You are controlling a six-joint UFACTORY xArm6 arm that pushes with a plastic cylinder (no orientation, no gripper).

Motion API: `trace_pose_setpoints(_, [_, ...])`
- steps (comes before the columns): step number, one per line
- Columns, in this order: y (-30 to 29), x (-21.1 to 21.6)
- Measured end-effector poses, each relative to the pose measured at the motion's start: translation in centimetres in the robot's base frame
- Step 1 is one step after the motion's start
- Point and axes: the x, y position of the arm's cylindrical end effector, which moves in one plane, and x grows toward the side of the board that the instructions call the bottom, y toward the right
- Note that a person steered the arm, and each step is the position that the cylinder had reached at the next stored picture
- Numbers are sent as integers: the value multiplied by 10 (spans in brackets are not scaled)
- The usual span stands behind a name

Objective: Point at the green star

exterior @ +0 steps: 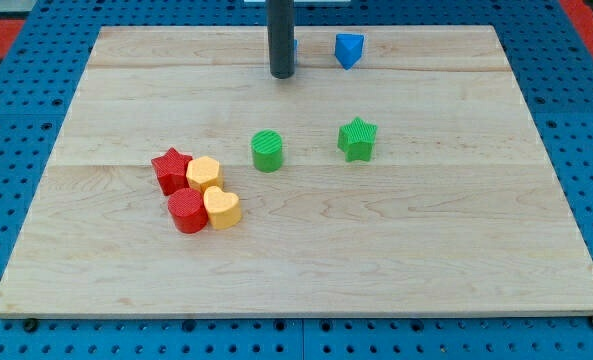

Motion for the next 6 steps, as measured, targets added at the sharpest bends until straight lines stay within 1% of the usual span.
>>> trace_pose_setpoints(1, [19,0])
trace_pose_setpoints(4, [24,-20])
trace_pose_setpoints(5, [54,40])
trace_pose_setpoints(6, [120,84])
